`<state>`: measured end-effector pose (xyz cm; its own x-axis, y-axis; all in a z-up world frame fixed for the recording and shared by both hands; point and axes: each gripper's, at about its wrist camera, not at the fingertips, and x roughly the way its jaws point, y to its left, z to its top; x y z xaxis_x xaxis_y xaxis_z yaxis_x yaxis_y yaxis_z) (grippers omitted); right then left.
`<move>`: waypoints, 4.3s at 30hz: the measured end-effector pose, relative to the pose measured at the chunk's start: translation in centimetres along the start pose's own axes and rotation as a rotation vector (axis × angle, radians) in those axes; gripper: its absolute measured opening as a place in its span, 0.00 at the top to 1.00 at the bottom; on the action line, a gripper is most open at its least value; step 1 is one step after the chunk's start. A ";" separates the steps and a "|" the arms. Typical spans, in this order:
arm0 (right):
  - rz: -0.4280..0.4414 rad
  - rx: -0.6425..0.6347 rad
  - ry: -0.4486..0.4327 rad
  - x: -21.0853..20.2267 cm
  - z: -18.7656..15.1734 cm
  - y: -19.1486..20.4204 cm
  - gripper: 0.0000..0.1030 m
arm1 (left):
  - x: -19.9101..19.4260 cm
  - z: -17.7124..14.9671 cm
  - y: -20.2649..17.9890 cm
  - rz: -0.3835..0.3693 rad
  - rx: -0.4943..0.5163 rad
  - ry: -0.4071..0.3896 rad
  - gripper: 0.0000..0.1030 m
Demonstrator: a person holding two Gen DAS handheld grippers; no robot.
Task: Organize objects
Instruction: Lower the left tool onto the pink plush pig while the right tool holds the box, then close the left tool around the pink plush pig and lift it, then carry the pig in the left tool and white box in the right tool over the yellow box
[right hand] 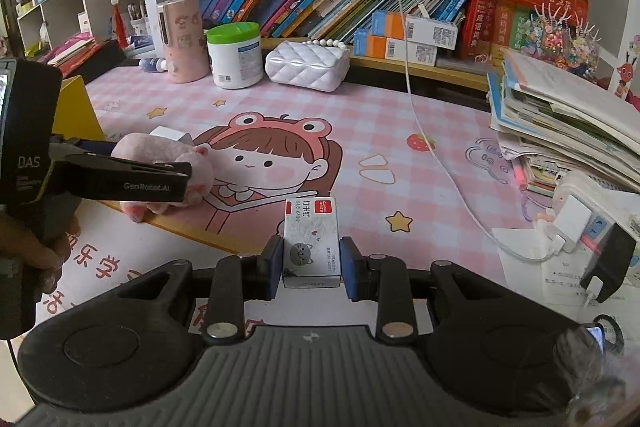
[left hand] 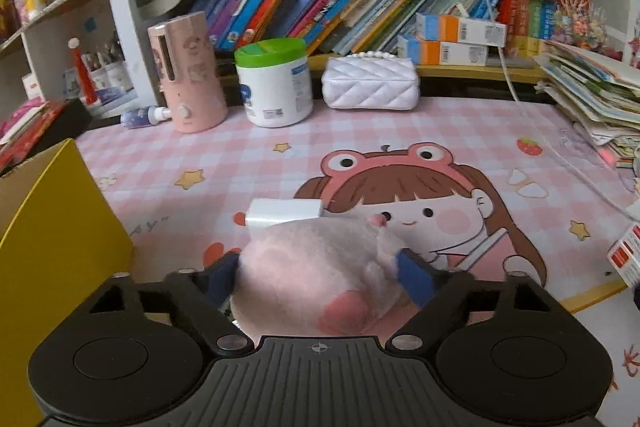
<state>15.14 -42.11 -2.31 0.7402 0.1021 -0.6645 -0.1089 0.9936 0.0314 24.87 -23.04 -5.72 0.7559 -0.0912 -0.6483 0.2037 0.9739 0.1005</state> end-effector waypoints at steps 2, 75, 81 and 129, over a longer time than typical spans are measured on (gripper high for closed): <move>-0.005 0.009 -0.004 -0.2 0.0 -0.1 0.73 | -0.6 0.0 0.0 -0.007 0.009 -0.012 0.38; 0.130 -0.101 0.050 -11.2 -9.7 35.7 0.73 | -28.2 -21.2 29.2 -0.098 -0.322 -0.016 0.41; 0.168 -0.153 0.044 -11.4 -9.4 38.1 0.73 | -29.3 -22.0 30.9 -0.061 -0.362 -0.034 0.41; 0.238 -0.120 -0.188 0.2 9.6 34.1 0.73 | -17.7 -6.2 30.8 0.083 -0.220 -0.178 0.41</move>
<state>17.92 -7.70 5.80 0.7931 0.3490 -0.4992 -0.3625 0.9291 0.0736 13.91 9.91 4.17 0.8657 -0.0251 -0.4999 0.0111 0.9995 -0.0310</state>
